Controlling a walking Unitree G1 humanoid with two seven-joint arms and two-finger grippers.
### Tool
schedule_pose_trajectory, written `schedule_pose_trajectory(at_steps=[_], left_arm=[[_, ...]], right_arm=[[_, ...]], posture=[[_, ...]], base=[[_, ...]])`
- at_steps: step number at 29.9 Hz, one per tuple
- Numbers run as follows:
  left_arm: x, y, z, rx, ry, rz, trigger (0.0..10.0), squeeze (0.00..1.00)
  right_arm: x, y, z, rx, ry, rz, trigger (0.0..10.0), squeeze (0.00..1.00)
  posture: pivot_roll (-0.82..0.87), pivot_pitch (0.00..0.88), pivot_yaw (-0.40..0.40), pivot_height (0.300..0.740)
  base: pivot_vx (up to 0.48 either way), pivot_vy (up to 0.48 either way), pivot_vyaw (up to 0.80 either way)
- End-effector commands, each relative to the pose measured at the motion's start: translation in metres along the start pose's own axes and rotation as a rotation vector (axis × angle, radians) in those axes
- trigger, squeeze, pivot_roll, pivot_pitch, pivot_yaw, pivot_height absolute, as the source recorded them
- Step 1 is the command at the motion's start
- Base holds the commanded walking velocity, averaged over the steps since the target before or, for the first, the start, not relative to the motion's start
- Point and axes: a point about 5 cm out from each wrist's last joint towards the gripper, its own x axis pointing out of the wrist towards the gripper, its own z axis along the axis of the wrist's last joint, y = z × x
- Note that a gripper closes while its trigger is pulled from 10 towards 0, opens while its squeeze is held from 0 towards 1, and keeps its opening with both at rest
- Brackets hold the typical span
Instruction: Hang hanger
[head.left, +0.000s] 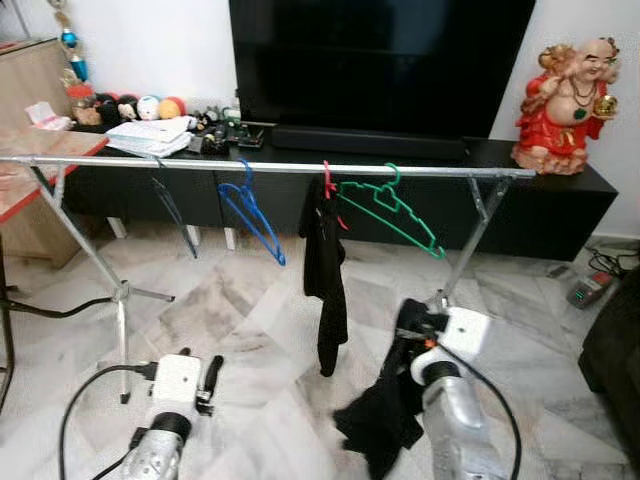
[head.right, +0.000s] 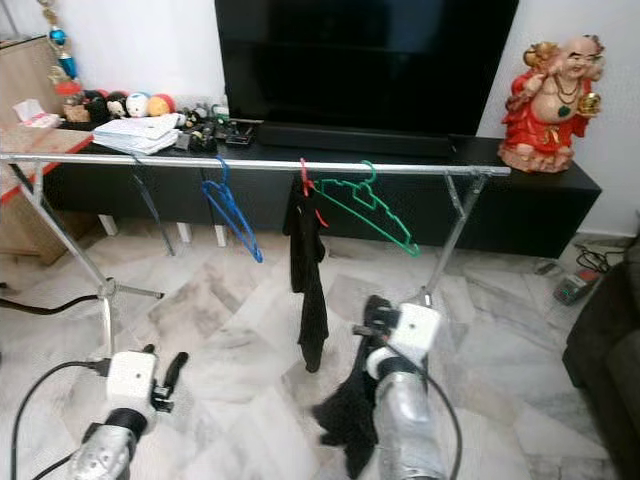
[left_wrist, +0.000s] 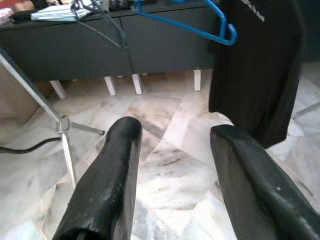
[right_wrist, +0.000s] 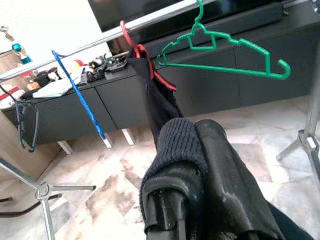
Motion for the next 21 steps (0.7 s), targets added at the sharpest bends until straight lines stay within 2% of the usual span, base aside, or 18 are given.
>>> schedule_pose_trajectory(at_steps=[1,5,8,10,13,17,21], left_arm=[[0.001,-0.003,0.002,-0.033,0.006,-0.002,10.0,0.0],[0.002,-0.002,0.003,-0.034,0.006,-0.003,10.0,0.0],[0.003,-0.001,0.002,-0.106,0.019,0.02,10.0,0.0],[0.003,-0.001,0.004,-0.11,0.018,0.019,10.0,0.0],[0.003,0.0,0.006,-0.109,0.015,0.018,10.0,0.0],[0.004,0.002,0.007,-0.112,0.01,0.023,10.0,0.0],[0.005,0.002,0.009,-0.12,0.003,0.029,10.0,0.0]], right_arm=[[0.002,-0.006,0.009,-0.019,-0.04,-0.016,10.0,0.0],[0.003,-0.007,0.009,-0.027,-0.041,-0.017,10.0,0.0],[0.004,-0.007,0.008,-0.05,-0.034,-0.003,10.0,0.0],[0.005,-0.007,0.009,-0.085,-0.03,0.004,10.0,0.0],[0.006,-0.01,0.012,-0.083,-0.036,-0.011,10.0,0.0],[0.006,-0.012,0.012,-0.093,-0.03,-0.012,10.0,0.0],[0.003,-0.013,0.002,-0.115,0.015,0.001,10.0,0.0]], posture=[[0.07,0.035,0.037,0.74],[0.07,0.042,0.039,0.74],[0.06,0.051,0.041,0.74],[0.06,0.057,0.037,0.74],[0.06,0.064,0.037,0.74],[0.06,0.073,0.035,0.74],[0.07,0.076,0.03,0.74]], base=[[0.0,0.0,0.0],[0.0,0.0,0.0],[0.0,0.0,0.0],[0.0,0.0,0.0],[0.0,0.0,0.0],[0.291,0.0,0.0],[0.371,0.0,0.0]])
